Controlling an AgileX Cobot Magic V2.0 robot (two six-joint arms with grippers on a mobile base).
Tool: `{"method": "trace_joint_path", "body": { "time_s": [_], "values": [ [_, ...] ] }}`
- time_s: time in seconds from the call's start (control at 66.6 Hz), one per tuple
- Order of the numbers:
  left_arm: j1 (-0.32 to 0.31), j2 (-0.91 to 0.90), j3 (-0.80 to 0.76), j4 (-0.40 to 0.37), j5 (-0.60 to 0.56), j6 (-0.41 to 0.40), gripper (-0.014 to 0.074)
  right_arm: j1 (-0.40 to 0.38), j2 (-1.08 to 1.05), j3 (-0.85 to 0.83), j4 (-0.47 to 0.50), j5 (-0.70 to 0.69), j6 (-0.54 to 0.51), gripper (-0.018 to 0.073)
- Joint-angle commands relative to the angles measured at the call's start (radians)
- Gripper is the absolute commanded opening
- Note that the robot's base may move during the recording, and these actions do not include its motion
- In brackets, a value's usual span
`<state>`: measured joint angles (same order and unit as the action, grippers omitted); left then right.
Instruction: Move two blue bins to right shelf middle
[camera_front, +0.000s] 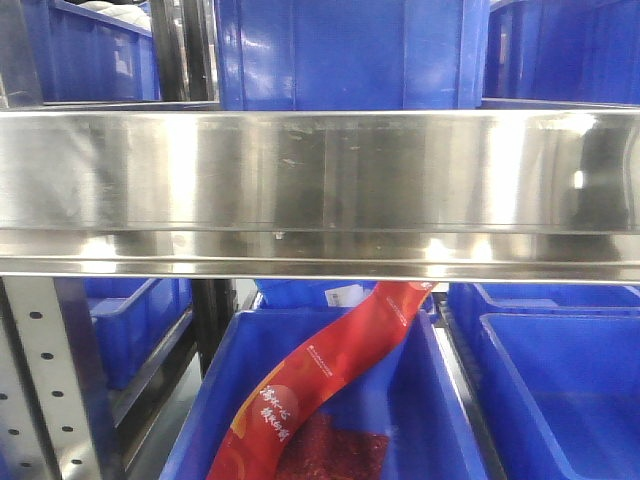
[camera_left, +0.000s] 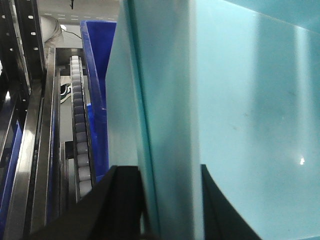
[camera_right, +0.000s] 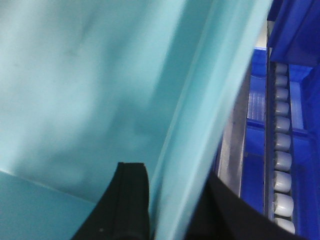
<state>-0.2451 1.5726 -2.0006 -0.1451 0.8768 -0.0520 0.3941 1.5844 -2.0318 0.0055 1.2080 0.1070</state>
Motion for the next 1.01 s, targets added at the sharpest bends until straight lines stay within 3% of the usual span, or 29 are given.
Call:
{"method": "trace_joint_path", "body": {
  "time_s": [0.0,0.135,0.27,0.435,0.75,0.991],
  "values": [
    [-0.010,-0.020,-0.016,-0.092,-0.084,-0.010,-0.0111,0.007,-0.013,-0.011,0.070,-0.086,-0.036,-0.0154],
    [-0.017,-0.022,-0.018,-0.114,0.167,-0.002,-0.0111,0.007,-0.013,-0.013,0.072,0.013,-0.036,-0.0154],
    [-0.053,-0.011,-0.012,-0.057,0.342,-0.002,-0.0111,0.007,-0.013,0.006,0.072,0.013,-0.036,-0.0154],
    [-0.091,0.029,-0.004,0.043,0.344,-0.002,-0.0111,0.007,-0.013,0.091,0.072,0.013,-0.036,-0.0154],
    [-0.091,0.111,0.035,0.013,0.344,-0.002,-0.0111,0.007,-0.013,0.320,0.072,0.013,-0.036,-0.0154],
    [-0.091,0.124,0.181,0.016,0.344,-0.002,-0.0110,0.007,-0.011,0.359,0.051,-0.048,-0.036,-0.0154]
  ]
}}
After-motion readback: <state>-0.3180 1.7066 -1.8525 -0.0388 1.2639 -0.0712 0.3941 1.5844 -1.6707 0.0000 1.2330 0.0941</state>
